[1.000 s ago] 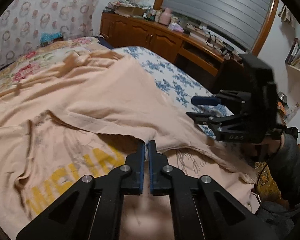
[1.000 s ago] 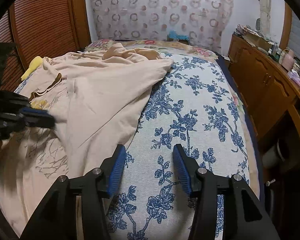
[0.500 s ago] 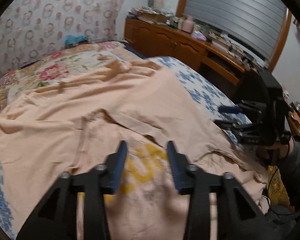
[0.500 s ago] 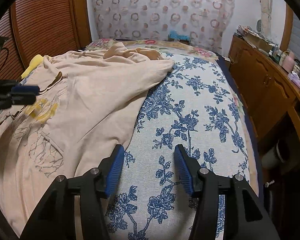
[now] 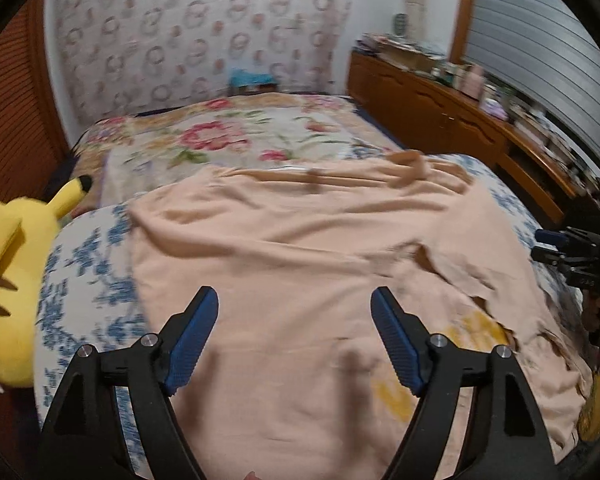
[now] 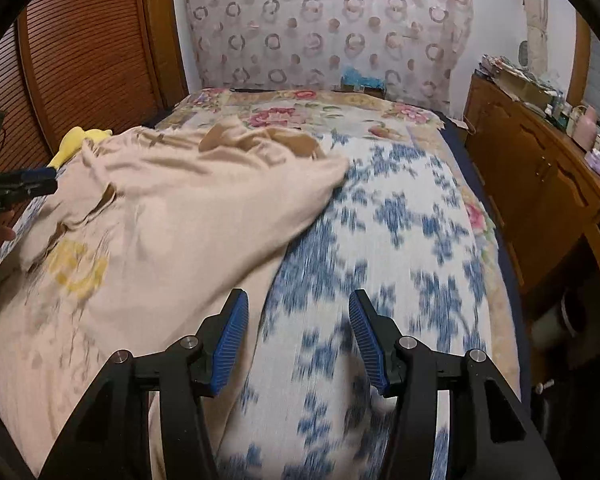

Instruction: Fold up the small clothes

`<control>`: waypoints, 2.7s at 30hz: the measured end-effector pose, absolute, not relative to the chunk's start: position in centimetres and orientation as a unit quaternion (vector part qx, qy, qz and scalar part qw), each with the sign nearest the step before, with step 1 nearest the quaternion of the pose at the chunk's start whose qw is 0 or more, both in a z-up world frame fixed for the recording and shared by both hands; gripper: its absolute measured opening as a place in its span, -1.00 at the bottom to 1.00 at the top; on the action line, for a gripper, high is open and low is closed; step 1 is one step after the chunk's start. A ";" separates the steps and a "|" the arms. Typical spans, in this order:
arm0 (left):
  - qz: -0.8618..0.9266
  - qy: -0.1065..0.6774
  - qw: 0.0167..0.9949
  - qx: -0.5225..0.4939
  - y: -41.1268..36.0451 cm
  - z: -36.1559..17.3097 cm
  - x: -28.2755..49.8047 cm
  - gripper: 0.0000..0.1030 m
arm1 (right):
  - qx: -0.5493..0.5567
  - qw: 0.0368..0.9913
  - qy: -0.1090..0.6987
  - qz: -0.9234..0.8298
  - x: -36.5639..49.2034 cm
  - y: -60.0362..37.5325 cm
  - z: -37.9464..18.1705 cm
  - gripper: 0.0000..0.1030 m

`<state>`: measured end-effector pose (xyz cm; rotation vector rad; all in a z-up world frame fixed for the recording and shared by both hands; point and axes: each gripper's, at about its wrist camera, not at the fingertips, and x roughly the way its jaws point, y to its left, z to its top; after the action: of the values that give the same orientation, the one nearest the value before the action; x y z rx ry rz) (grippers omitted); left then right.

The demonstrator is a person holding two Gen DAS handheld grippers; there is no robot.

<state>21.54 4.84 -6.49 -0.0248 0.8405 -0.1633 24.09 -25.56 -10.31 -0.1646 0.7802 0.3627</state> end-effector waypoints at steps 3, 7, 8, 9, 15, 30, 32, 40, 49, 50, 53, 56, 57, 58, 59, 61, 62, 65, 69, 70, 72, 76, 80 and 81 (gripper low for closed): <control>-0.060 0.413 0.908 -0.018 6.3 -7.2 22.3 0.54 | -0.085 0.904 0.380 0.175 25.8 -25.1 -10.6 0.06; -0.045 0.424 0.904 -0.024 8.0 -8.1 23.4 0.56 | -0.083 0.898 0.392 0.180 28.4 -24.6 -11.3 0.06; -0.042 0.425 0.904 -0.025 8.3 -8.2 23.6 0.56 | -0.082 0.897 0.395 0.181 29.0 -24.4 -11.5 0.06; -0.037 0.428 0.903 -0.026 8.7 -8.4 23.9 0.56 | -0.080 0.896 0.397 0.182 29.5 -24.3 -11.6 0.06; -0.023 0.437 0.899 -0.034 10.7 -9.2 25.2 0.56 | -0.068 0.893 0.405 0.186 32.1 -23.5 -11.7 0.06; -0.003 0.441 0.897 -0.019 12.4 -10.7 26.3 0.58 | -0.077 0.901 0.387 0.180 35.1 -22.3 -10.5 0.06; -0.001 0.436 0.900 -0.012 12.3 -10.8 26.3 0.60 | -0.083 0.900 0.385 0.189 35.6 -21.5 -10.2 0.06; 0.000 0.436 0.900 -0.014 12.5 -10.8 26.4 0.61 | -0.104 0.887 0.370 0.256 37.6 -16.9 -9.4 0.06; -0.001 0.437 0.900 -0.015 12.4 -10.7 26.4 0.63 | -0.149 0.858 0.402 0.284 42.7 -12.7 -11.1 -0.28; -0.001 0.437 0.900 -0.014 12.4 -10.7 26.4 0.63 | -0.152 0.853 0.408 0.287 43.2 -12.5 -11.4 -0.48; 0.000 0.437 0.900 -0.015 12.4 -10.7 26.4 0.63 | -0.155 0.848 0.413 0.295 44.8 -11.9 -11.3 -0.91; -0.002 0.437 0.899 -0.014 12.4 -10.7 26.4 0.63 | -0.151 0.857 0.395 0.295 45.8 -11.1 -10.5 -0.95; -0.003 0.437 0.900 -0.014 12.5 -10.7 26.4 0.63 | -0.148 0.863 0.388 0.286 45.6 -11.1 -10.4 -0.95; -0.005 0.437 0.899 -0.013 12.5 -10.7 26.4 0.63 | -0.143 0.872 0.379 0.274 45.9 -11.2 -10.2 -0.95; -0.006 0.437 0.899 -0.012 12.6 -10.7 26.4 0.63 | -0.140 0.879 0.374 0.260 46.2 -11.5 -10.1 -0.96; -0.006 0.437 0.899 -0.012 12.6 -10.7 26.4 0.63 | -0.137 0.886 0.375 0.235 46.9 -11.7 -10.3 -0.96; -0.006 0.437 0.899 -0.012 12.6 -10.7 26.3 0.63 | -0.130 0.885 0.383 0.231 47.2 -11.8 -10.6 -0.96; -0.007 0.437 0.899 -0.012 12.5 -10.7 26.4 0.63 | -0.124 0.883 0.388 0.235 47.4 -11.7 -11.0 -0.95; -0.017 0.436 0.900 -0.018 13.1 -10.5 26.6 0.61 | -0.124 0.887 0.377 0.236 46.3 -11.8 -10.6 -0.88; -0.019 0.436 0.900 -0.022 13.2 -10.5 26.6 0.55 | -0.127 0.889 0.374 0.234 45.8 -12.0 -10.5 -0.82; -0.029 0.435 0.899 -0.036 13.8 -10.2 26.9 0.45 | -0.134 0.889 0.369 0.234 44.9 -12.6 -10.0 -0.75; -0.032 0.433 0.899 -0.054 15.0 -9.9 27.8 0.26 | -0.135 0.893 0.365 0.227 42.2 -14.6 -9.9 -0.13; -0.028 0.434 0.898 -0.063 15.9 -9.8 28.8 0.23 | -0.126 0.892 0.377 0.215 40.0 -17.2 -10.6 0.07; -0.027 0.435 0.898 -0.063 16.0 -9.7 29.1 0.22 | -0.121 0.893 0.379 0.211 39.5 -17.9 -10.6 0.07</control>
<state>29.09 16.01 -9.71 -0.1312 0.9001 -0.0567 39.54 -17.87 -10.57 -0.2512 0.7859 0.4384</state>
